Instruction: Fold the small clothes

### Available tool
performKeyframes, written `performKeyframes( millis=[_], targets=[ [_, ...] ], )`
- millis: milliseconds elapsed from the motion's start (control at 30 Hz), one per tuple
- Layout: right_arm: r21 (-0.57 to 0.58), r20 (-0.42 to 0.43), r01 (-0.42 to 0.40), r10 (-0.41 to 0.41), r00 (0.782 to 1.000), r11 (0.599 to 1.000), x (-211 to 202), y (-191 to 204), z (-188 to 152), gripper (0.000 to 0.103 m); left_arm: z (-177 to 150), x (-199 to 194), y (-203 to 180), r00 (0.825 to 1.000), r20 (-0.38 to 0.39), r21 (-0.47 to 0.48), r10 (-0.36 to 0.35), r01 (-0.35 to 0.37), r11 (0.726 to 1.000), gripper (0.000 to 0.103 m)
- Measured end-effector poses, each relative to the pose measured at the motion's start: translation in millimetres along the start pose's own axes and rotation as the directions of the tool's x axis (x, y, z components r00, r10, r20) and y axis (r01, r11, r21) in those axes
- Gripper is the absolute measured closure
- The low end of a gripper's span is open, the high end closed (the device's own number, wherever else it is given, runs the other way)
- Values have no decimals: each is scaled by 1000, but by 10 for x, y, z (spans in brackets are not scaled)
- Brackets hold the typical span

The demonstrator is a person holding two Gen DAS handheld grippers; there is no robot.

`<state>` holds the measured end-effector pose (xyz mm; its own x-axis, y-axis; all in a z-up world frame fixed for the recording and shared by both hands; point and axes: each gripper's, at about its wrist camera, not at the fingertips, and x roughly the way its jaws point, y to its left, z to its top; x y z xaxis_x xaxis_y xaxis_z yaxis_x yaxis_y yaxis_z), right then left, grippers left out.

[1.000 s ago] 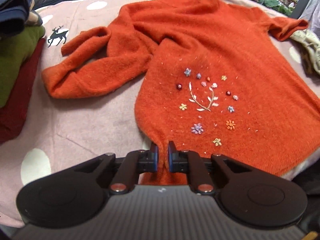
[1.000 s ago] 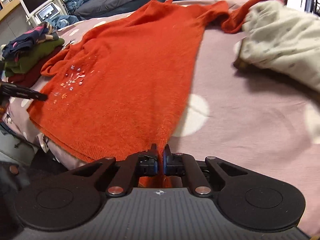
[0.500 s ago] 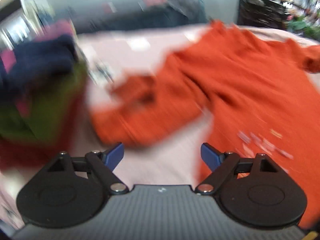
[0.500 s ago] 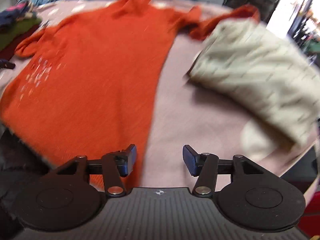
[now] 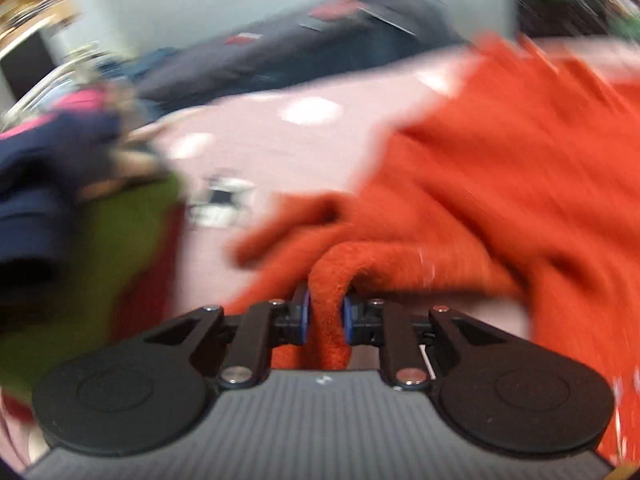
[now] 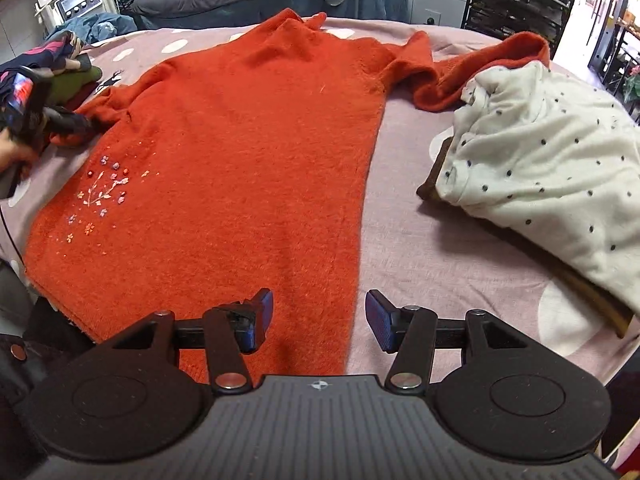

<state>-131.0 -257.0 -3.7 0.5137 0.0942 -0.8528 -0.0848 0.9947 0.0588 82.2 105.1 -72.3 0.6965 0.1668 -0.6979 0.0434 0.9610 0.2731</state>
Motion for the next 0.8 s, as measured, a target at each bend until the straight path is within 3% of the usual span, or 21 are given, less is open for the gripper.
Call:
performKeyframes(
  millis=[67, 133, 200, 300, 333, 367, 433, 500, 633, 733, 800],
  targets=[
    [10, 9, 6, -6, 1000, 1000, -1, -30, 24, 16, 48, -36, 233, 996, 33, -98, 88, -84, 992, 87],
    [17, 9, 7, -7, 1000, 1000, 13, -46, 48, 16, 73, -14, 409, 995, 17, -187, 101, -96, 978, 86],
    [10, 7, 5, -5, 1000, 1000, 52, -41, 83, 16, 78, -25, 401, 991, 23, -197, 134, -127, 972, 82],
    [-16, 14, -6, 7, 1000, 1000, 116, 22, 152, 16, 72, -38, 272, 970, 32, -151, 242, -235, 960, 54],
    [-26, 17, -11, 11, 1000, 1000, 132, 50, 178, 16, 69, -36, 264, 963, 31, -146, 267, -260, 955, 41],
    [-33, 26, -20, 21, 999, 999, 144, 77, 204, 16, 85, -31, 207, 968, 15, -133, 249, -245, 960, 37],
    [-46, 55, -61, 63, 996, 997, 161, 132, 255, 13, 120, -113, 89, 990, 0, -102, 138, -138, 985, 30],
    [-66, 50, -96, 100, 994, 993, 223, 213, 290, 13, 115, -237, -46, 998, 14, -72, 59, -58, 996, 22],
    [-111, 36, -113, 118, 992, 987, 386, 353, 352, 13, 120, -511, -255, 998, 39, -42, -51, 53, 998, 10],
    [-122, 54, -141, 148, 988, 983, 480, 370, 522, 13, 116, -642, -353, 993, 84, -71, -78, 84, 994, 0],
    [-117, 89, -154, 165, 982, 981, 525, 326, 717, 10, 135, -645, -457, 977, 89, -73, -192, 199, 977, 0]
  ],
)
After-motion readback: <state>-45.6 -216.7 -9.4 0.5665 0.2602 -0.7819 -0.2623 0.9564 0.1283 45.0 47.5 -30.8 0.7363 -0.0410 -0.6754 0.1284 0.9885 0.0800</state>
